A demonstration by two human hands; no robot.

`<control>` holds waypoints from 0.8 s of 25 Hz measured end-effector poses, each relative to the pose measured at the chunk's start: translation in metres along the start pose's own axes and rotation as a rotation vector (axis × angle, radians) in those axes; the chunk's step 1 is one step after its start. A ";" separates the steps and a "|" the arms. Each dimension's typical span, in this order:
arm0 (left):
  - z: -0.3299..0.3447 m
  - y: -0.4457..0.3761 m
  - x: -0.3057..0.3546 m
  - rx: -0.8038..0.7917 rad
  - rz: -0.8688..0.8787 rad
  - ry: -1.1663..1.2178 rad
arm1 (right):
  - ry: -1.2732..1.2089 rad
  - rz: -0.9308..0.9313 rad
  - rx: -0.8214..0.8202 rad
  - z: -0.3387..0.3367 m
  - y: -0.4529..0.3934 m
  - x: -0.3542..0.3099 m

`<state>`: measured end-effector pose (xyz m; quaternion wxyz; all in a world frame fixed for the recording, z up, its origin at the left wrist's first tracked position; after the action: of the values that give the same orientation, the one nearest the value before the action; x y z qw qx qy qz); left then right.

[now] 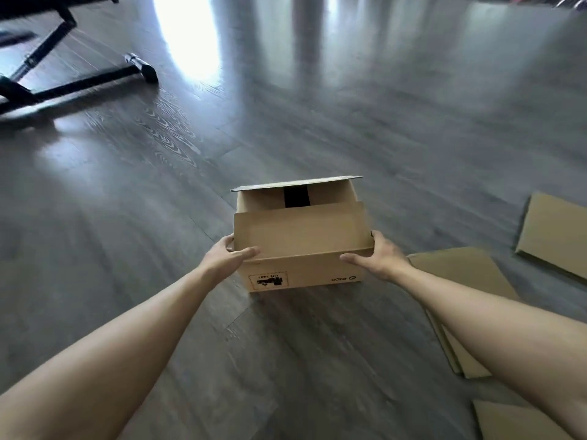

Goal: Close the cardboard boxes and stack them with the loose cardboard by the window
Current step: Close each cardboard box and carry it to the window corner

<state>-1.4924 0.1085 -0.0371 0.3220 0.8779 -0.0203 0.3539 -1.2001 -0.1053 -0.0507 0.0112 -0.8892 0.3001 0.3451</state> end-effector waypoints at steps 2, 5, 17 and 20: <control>-0.002 0.003 0.009 0.012 0.011 0.088 | -0.110 -0.008 0.042 -0.006 -0.005 -0.007; -0.011 0.007 0.026 0.069 0.027 0.187 | -0.254 0.025 0.125 -0.016 -0.011 -0.019; -0.007 0.042 0.068 -0.405 0.142 -0.366 | -0.092 -0.208 -0.355 -0.065 0.010 -0.066; 0.044 0.052 0.053 -0.446 0.161 -0.826 | 0.363 -0.248 -0.532 -0.026 0.024 -0.059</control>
<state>-1.4394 0.0523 0.0014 0.4389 0.8503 -0.2901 -0.0139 -1.2317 -0.0991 0.0103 -0.2328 -0.9376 0.0862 0.2434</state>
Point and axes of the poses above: each hand's wrist, its own y-axis away from the middle knuckle, its own z-axis out of the palm, x = y × z, the point moved 4 cm from there along -y, towards the middle knuckle, and after that the axes turned 10 degrees about -z, right-handed, at the moved point
